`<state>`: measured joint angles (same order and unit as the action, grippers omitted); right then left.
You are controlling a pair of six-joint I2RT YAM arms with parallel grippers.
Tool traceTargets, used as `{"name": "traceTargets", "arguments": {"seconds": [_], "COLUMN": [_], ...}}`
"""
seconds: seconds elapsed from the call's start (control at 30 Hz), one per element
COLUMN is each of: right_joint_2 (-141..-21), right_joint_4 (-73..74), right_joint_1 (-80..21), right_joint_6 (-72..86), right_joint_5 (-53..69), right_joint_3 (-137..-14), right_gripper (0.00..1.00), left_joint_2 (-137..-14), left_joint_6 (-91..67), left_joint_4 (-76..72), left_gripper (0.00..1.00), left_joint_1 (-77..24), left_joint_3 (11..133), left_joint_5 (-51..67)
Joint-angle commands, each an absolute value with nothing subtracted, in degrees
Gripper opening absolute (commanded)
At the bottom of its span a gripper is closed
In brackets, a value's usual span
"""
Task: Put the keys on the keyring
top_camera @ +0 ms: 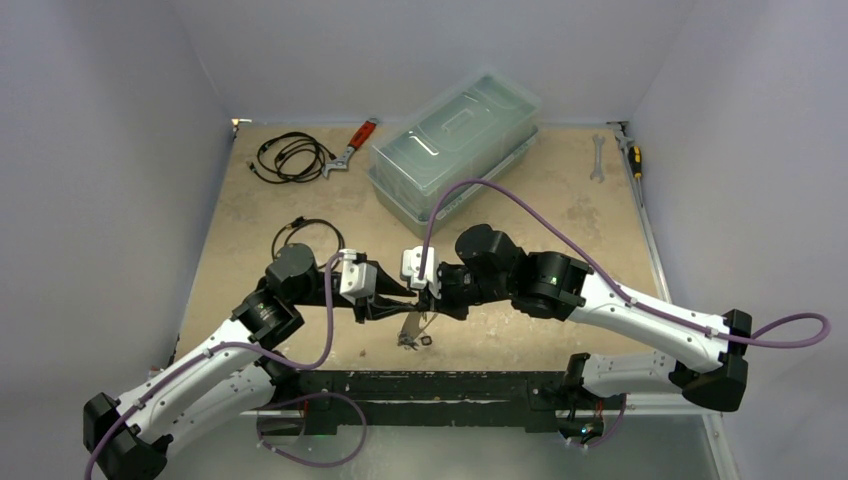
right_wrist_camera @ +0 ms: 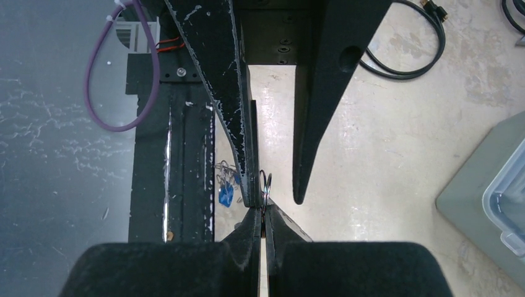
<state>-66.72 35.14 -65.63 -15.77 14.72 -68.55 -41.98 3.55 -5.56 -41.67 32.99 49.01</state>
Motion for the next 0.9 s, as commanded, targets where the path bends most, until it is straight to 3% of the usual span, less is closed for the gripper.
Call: {"name": "traceTargets", "arguments": {"seconds": [0.0, 0.33, 0.47, 0.67, 0.87], "right_joint_2": [-65.1, -65.6, -65.7, -65.8, -65.7], "right_joint_4": [31.1, 30.9, 30.8, 30.7, 30.5], "right_joint_1": [-65.9, -65.9, -65.9, -65.9, -65.9], "right_joint_6": [-16.6, -16.6, -16.6, -16.6, -16.5], "right_joint_5": [17.7, 18.0, 18.0, 17.8, 17.7], "right_joint_3": [-70.3, -70.1, -70.0, -69.9, -69.9], "right_gripper": [0.00, 0.00, 0.00, 0.00, 0.00], "left_joint_2": [-41.9, -41.2, -40.7, -39.7, -39.9], "left_joint_6": [3.0, 2.6, 2.3, 2.1, 1.8], "left_joint_4": [-6.7, -6.8, -7.0, -7.0, -7.1], "left_gripper": [0.26, 0.17, 0.28, 0.34, 0.24], "left_joint_1": [-41.7, -41.7, -41.7, -41.7, -41.8], "left_joint_3": [33.8, 34.2, 34.2, 34.1, 34.3], "left_joint_5": [48.3, 47.8, 48.1, 48.3, 49.0]}}
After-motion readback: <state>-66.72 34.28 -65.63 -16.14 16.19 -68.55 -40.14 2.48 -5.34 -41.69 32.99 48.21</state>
